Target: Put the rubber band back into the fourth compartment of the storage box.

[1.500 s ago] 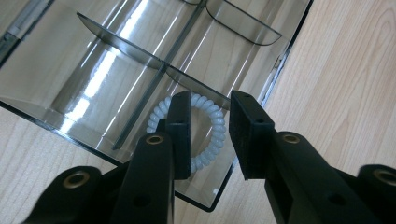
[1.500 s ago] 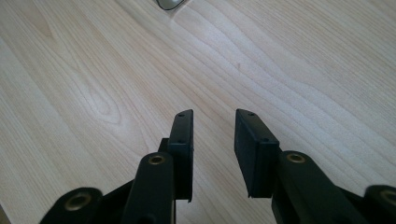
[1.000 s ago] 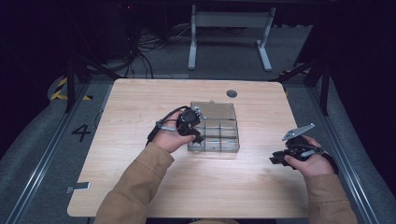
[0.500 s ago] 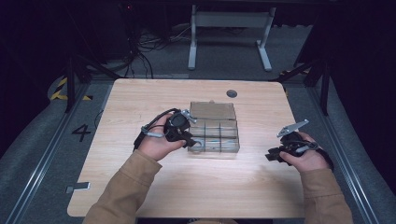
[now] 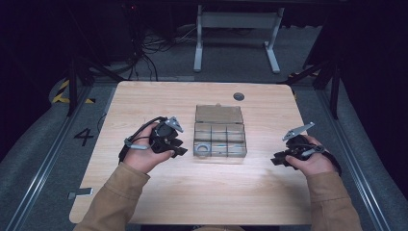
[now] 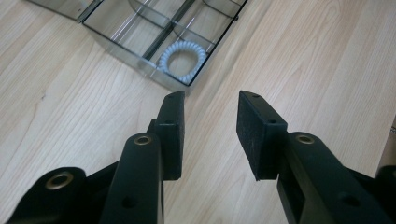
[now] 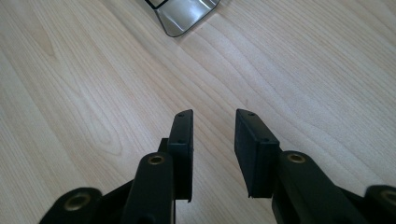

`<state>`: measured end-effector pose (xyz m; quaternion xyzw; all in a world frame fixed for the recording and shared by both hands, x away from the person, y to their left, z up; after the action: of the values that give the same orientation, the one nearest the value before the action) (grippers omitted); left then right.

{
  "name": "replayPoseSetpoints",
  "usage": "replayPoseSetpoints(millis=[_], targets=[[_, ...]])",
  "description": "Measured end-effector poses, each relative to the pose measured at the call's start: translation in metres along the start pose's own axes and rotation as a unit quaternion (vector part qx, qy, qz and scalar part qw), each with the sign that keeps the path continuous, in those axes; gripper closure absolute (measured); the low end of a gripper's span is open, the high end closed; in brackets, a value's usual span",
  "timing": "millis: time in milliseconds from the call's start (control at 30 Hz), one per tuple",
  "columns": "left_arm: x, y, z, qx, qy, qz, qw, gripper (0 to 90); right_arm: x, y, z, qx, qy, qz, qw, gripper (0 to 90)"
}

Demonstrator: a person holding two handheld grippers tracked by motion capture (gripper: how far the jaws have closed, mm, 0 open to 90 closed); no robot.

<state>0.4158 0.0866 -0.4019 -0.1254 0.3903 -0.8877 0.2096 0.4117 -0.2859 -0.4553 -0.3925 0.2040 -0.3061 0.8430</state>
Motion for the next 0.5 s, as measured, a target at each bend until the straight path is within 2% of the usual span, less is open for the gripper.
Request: replayPoseSetpoints(millis=[233, 333, 433, 500], targets=[[-0.006, -0.005, -0.013, 0.002, -0.015, 0.013, 0.9998, 61.5, 0.000, -0.001, -0.002, 0.000, -0.001, 0.001, 1.0000, 68.8], [-0.011, -0.005, -0.020, -0.008, -0.018, 0.024, 0.9995, 61.1, 0.000, -0.001, -0.003, 0.000, 0.001, -0.001, 1.0000, 68.7], [-0.012, -0.006, -0.023, -0.006, -0.021, 0.017, 0.9996, 60.8, 0.000, 0.000, -0.004, -0.002, 0.002, 0.000, 1.0000, 68.7], [-0.015, -0.006, -0.031, -0.006, -0.031, 0.011, 0.9995, 60.5, 0.001, -0.001, -0.006, -0.003, 0.004, 0.000, 1.0000, 68.6]])
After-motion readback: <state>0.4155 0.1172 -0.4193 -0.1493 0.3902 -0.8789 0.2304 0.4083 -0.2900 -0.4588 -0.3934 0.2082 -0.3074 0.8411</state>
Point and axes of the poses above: each handheld gripper's, and its own axes: y roughly forward along the jaws, z roughly out of its top, x roughly to its right, the point moved 7 cm from there along y, roughly forward along the jaws, and after that the axes turned 8 degrees about x, right-handed, at the moved point
